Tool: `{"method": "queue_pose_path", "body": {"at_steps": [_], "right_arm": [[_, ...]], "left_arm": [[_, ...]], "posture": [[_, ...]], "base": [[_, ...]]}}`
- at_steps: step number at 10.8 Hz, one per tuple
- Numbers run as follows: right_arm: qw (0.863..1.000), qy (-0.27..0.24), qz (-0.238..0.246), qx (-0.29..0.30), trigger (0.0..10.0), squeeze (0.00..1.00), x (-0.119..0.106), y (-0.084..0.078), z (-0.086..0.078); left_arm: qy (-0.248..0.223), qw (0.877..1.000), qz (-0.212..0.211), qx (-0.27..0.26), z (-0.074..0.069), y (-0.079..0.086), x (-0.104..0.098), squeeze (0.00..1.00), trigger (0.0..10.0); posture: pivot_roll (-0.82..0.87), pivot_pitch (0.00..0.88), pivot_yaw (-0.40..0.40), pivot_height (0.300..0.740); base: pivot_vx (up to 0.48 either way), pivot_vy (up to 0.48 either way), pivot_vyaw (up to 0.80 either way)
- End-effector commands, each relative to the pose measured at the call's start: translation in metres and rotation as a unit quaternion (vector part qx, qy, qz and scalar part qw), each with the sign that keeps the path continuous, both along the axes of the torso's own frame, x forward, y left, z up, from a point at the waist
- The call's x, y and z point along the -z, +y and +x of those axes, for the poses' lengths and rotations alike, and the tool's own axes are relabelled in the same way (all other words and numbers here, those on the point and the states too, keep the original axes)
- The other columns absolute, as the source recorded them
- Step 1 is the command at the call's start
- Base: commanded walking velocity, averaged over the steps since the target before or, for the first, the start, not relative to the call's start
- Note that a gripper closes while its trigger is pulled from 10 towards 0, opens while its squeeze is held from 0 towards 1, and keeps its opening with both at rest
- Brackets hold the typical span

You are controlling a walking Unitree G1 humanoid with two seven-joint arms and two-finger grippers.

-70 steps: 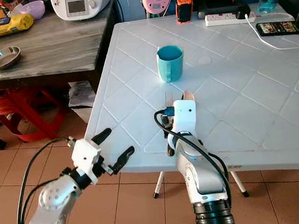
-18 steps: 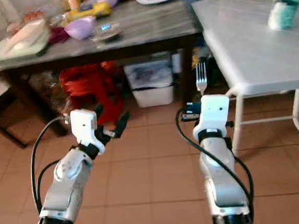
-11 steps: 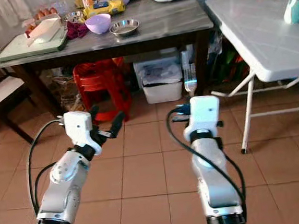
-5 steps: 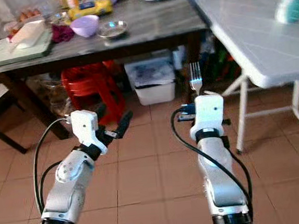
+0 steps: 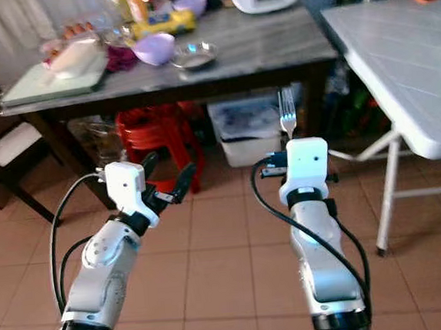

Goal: Setting the table

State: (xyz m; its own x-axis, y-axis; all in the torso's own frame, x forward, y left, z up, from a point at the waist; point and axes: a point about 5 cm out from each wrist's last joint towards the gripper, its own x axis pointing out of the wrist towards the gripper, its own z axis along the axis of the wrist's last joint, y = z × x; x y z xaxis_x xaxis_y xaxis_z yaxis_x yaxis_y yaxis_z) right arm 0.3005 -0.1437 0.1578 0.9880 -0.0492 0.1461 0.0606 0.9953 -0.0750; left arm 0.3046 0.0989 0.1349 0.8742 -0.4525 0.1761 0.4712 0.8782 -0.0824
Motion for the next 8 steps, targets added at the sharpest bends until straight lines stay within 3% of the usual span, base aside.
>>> {"method": "queue_pose_path", "body": {"at_steps": [1,8], "right_arm": [[1.000,-0.008,0.001,-0.011,10.0,0.00,-0.0034,0.0077,0.0003],[1.000,-0.003,0.023,-0.011,10.0,0.00,-0.0007,0.0076,0.0013]], "left_arm": [[0.000,1.000,0.005,-0.007,0.0010,0.0058,-0.0005,0.00,10.0],[-0.001,1.000,0.004,0.008,0.0005,-0.0017,-0.0006,0.00,10.0]], "posture": [[-0.19,0.077,0.118,0.740],[-0.20,0.075,0.122,0.740]], "base": [[0.322,0.000,0.00],[0.352,0.000,0.00]]}}
